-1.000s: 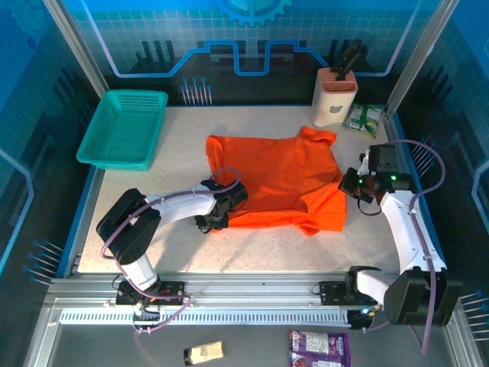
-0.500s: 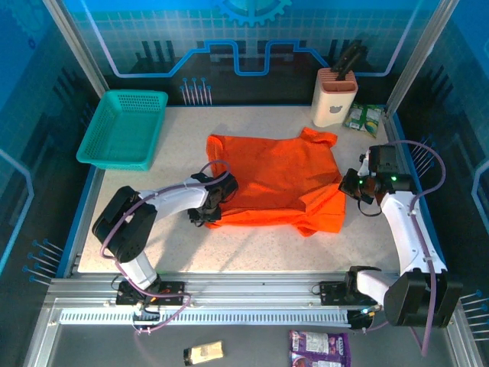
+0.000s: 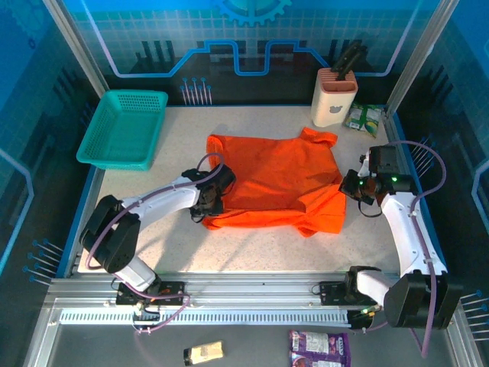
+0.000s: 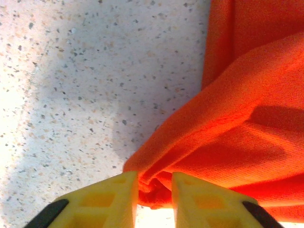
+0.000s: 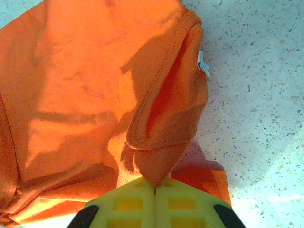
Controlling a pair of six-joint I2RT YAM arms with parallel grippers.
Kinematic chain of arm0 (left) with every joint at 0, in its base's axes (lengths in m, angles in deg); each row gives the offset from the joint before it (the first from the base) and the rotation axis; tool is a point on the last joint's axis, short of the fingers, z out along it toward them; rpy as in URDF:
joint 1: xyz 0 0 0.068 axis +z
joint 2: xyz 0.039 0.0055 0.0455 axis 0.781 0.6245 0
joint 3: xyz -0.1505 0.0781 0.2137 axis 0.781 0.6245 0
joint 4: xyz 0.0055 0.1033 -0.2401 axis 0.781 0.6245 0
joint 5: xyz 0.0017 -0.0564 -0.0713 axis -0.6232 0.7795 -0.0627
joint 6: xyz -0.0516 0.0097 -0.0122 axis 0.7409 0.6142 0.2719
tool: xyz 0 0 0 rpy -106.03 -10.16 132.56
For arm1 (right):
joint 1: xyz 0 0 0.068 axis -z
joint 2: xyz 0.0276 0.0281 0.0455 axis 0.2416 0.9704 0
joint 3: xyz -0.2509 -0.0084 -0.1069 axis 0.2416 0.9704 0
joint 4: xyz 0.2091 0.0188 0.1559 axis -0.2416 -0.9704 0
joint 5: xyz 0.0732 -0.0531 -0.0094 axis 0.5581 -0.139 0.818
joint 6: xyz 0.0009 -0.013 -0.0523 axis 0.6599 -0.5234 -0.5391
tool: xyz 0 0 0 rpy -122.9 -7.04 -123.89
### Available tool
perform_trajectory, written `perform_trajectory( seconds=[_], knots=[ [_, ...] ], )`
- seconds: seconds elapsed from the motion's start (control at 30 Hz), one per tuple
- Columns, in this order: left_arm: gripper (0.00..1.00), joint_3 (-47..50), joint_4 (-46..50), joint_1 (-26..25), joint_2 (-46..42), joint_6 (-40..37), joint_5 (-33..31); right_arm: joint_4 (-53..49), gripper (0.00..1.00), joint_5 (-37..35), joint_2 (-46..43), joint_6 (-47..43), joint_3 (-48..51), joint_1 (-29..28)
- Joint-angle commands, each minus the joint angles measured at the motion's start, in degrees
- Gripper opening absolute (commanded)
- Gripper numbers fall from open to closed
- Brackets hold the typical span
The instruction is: Fold the inside-out t-shirt
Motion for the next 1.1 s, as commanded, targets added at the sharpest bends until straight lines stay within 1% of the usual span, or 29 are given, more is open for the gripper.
perform_trajectory(
  seconds=[0.0,0.13,0.3,0.43,0.5,0.87,1.0,1.07],
  knots=[
    [0.21,-0.86,2.05,-0.42,0.34,-0.66,1.71,-1.4,0.0,-0.49,-0.75,-0.65,-1.72,0.11],
    [0.17,-0.65,0.91,-0.48,2.57,-1.29,2.8,-2.03,0.0,-0.92,-0.73,-1.0,-2.46,0.18],
    [0.19,-0.08,-0.29,-0.44,5.0,-1.76,3.28,-2.15,0.0,-0.99,-0.92,-0.96,-2.46,0.19],
    [0.23,-0.06,0.65,-0.44,5.87,-1.8,-0.12,-2.24,0.0,-0.85,-1.1,-1.01,-2.44,0.19],
    [0.24,0.0,1.21,-0.36,6.12,-1.88,-1.9,-2.36,0.0,-1.02,-1.27,-1.09,-2.29,0.19],
    [0.25,-0.73,2.41,-0.27,8.09,-2.18,-4.61,-2.54,0.0,-1.37,-1.72,-1.09,-2.06,0.19],
    [0.29,-0.68,2.91,-0.27,7.73,-1.93,-5.69,-2.76,0.0,-1.62,-1.8,-1.18,-2.25,0.19],
    [0.29,-0.59,2.98,-0.22,7.57,-1.84,-5.88,-2.83,0.0,-1.5,-1.8,-1.18,-2.24,0.19]
  ],
)
